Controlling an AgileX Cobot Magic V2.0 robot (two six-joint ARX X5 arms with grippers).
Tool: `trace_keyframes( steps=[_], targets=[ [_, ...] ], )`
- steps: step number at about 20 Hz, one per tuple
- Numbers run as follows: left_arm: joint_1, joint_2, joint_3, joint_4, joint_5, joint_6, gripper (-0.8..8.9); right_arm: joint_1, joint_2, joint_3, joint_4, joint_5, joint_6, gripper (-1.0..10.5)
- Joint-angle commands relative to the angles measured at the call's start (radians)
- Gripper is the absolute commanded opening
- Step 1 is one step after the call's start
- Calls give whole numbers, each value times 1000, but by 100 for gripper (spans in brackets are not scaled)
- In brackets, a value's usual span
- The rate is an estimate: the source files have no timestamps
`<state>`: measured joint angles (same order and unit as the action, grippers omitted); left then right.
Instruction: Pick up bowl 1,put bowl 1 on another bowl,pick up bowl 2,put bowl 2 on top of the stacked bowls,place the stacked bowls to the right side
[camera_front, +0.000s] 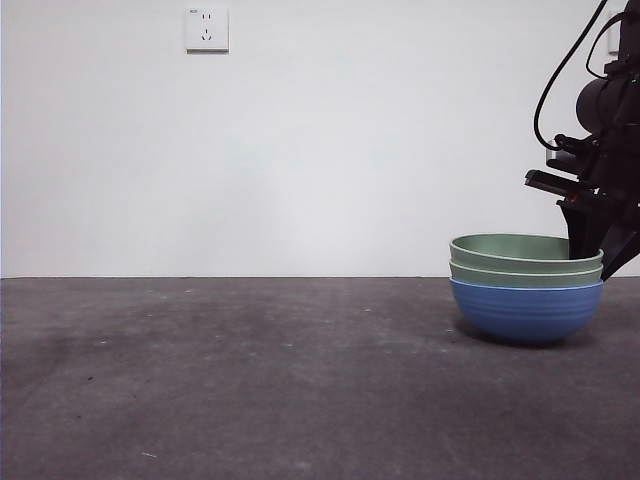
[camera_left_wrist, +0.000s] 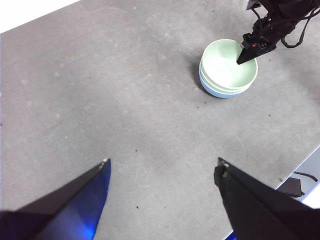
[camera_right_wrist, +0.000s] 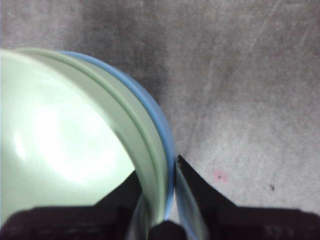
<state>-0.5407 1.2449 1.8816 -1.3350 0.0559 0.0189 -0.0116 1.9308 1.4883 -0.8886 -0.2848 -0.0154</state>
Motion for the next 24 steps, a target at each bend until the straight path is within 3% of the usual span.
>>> trace_keyframes(
  steps=[1, 5, 14, 19, 24],
  targets=[
    [-3, -1, -2, -24, 3, 7, 350, 0, 13, -13, 0, 4, -12, 2],
    [-3, -1, -2, -24, 3, 7, 350, 0, 13, -13, 1, 2, -11, 259],
    [-3, -1, -2, -27, 3, 7, 350, -2, -59, -12, 11, 3, 8, 260],
    [-3, 1, -2, -26, 3, 11, 350, -7, -285, -12, -44, 3, 64, 258],
    [-3, 2, -2, -27, 3, 12, 345, 44, -546, -12, -251, 3, 38, 252]
  ],
)
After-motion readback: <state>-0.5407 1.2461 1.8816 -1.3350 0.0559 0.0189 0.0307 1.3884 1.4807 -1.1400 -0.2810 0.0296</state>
